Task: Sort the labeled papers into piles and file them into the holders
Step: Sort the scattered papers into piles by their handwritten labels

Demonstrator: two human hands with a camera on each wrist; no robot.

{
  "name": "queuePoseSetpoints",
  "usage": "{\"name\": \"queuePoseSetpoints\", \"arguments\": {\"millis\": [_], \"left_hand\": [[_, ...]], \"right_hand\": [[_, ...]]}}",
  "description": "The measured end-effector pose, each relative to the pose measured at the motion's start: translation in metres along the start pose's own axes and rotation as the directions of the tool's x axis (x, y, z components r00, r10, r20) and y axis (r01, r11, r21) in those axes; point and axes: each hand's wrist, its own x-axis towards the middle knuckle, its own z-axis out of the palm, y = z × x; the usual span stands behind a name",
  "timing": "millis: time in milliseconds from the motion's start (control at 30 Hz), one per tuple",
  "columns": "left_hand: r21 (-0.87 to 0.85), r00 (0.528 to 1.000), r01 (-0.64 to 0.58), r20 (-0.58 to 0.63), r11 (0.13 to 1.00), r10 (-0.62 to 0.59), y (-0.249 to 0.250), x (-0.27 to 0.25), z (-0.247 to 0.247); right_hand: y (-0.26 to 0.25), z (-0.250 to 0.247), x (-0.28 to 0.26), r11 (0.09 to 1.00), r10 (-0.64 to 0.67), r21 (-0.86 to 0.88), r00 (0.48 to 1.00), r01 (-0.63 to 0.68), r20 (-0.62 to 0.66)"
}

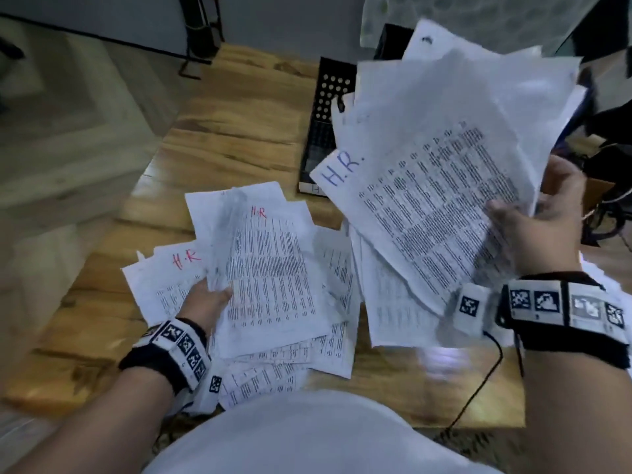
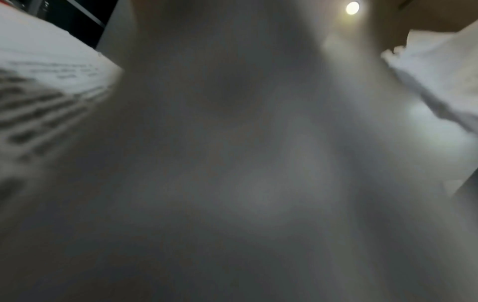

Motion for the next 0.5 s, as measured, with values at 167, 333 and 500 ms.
{"name": "queuePoseSetpoints", "arguments": {"millis": [167,333,500], "left_hand": [[0.027,0.998,0.018,0.066,0.999,-0.019,-0.003,-0.004,0.005],[-0.292,0.991,0.069,0.128,0.954,-0.032,-0.002,-0.01,0.0],[-0.117,0.986,-0.021,0.162,0.993,0.04,-0.003,-0.012,0.003]], "right_hand": [[0.021,0.074,-0.019,0.98,0.191,-0.014,0.93,-0.196,0.314],[0.093,0.169,-0.066,0.89,0.444,-0.316,0.781,-0.329,0.44],[0.122,0.199,-0.094,0.836,0.517,-0.487,0.658,-0.252,0.548]]}}
